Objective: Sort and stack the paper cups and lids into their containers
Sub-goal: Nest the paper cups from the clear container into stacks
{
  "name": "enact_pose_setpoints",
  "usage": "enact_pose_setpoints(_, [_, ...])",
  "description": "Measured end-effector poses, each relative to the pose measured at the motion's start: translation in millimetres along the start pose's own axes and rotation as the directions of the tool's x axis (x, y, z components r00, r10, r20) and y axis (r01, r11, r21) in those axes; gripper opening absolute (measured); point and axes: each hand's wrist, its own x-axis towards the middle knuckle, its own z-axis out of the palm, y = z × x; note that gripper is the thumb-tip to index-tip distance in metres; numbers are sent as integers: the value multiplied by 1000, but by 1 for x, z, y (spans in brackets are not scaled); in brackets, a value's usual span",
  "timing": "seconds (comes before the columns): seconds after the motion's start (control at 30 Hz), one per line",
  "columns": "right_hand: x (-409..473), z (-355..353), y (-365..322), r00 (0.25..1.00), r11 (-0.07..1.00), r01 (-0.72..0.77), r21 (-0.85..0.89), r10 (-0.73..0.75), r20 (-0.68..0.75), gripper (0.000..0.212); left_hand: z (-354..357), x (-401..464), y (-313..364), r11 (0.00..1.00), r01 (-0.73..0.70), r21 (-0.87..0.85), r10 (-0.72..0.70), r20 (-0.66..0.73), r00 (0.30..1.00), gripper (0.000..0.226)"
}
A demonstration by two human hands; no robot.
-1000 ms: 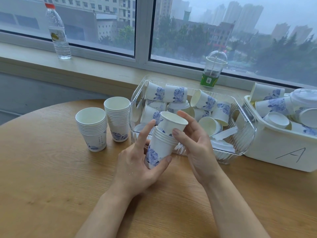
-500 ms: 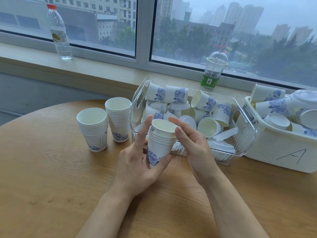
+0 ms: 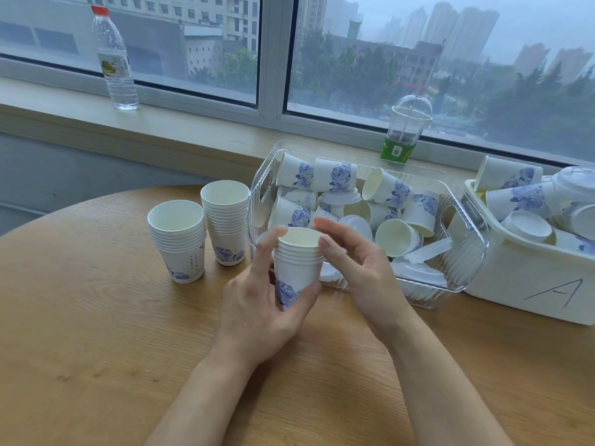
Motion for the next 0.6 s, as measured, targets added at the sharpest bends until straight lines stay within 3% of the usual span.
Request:
enact_pose_setpoints(0.1, [28, -6, -6, 991, 969, 82, -234, -103, -80, 45, -1, 2, -1, 999, 39, -5, -39, -58, 998, 80])
enact_pose_setpoints(0.17, [56, -15, -11, 967, 881, 122, -457, -210, -146, 48, -2, 2, 1, 999, 50, 0, -50, -93, 994, 82])
enact_pose_setpoints(0.27, [98, -26, -19, 951, 651, 114, -750, -290, -106, 60, -2, 2, 3, 997, 75, 19, -72, -130, 989, 89])
enact_pose_setpoints(0.33, [122, -33, -22, 969, 457, 101, -884, -247, -17, 69, -2, 2, 2, 995, 92, 25, -88, -133, 987, 94])
enact_pose_setpoints(0.43, [149, -39, -20, 992, 246, 88, -965, -111, 62, 80, -3, 3, 2, 995, 86, 47, -79, -132, 988, 95])
enact_pose_setpoints(0.6, [167, -45, -16, 995, 130, 69, -989, -77, 59, 78, -2, 3, 1, 996, 77, 42, -71, -124, 990, 96])
